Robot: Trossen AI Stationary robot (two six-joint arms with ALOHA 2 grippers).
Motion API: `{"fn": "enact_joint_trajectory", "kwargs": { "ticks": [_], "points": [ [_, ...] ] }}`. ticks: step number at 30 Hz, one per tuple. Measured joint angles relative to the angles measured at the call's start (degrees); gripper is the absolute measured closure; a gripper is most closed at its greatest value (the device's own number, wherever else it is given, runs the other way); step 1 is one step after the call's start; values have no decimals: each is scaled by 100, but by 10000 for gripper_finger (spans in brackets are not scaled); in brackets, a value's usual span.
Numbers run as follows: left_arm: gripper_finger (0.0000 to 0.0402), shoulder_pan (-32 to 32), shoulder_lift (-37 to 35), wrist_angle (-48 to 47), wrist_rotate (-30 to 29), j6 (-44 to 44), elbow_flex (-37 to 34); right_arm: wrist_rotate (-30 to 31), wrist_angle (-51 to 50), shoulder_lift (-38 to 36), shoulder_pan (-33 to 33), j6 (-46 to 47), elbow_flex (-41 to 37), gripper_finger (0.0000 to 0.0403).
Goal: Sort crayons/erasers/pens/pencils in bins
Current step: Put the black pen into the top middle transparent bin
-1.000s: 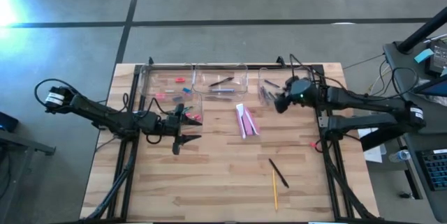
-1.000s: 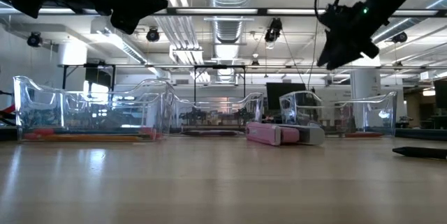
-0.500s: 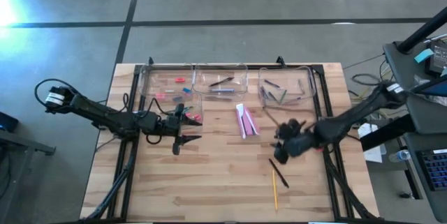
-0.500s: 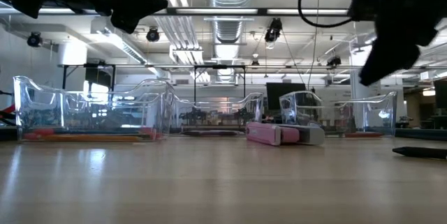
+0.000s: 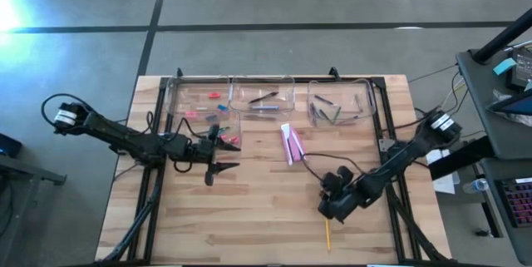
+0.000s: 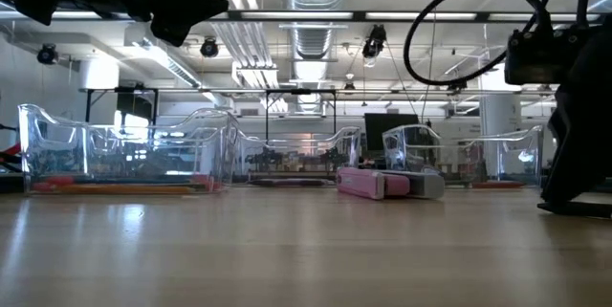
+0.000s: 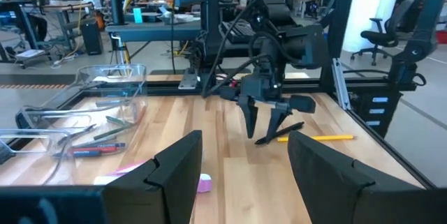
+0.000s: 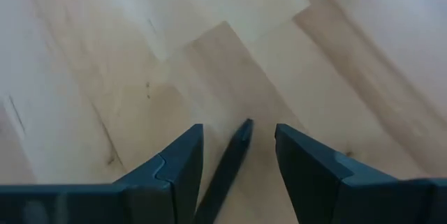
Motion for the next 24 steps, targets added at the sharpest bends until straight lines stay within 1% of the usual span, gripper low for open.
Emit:
{"fn": "enact_joint_trajectory", "kwargs": {
  "ticks": [4,7,12,16,20,24],
  "points": [
    [203,-65,0,-3,2,-4,-4,-68,-19,335,-11,18,183,235],
    [203,-78,0,-1,-1,-2,-7,-131,-319,536,-11,221,313,242],
    [203,-79,0,3,-1,-2,-2,-283,-734,746,-13,488,367,283],
    [203,-83,0,4,-2,-118,-2,-325,-802,657,-13,472,362,327],
    [203,-85,0,6,-3,-131,-2,-202,-862,420,-11,378,346,364],
    [203,-88,0,8,-3,-131,-2,130,-1091,132,-15,268,292,378]
  ]
}}
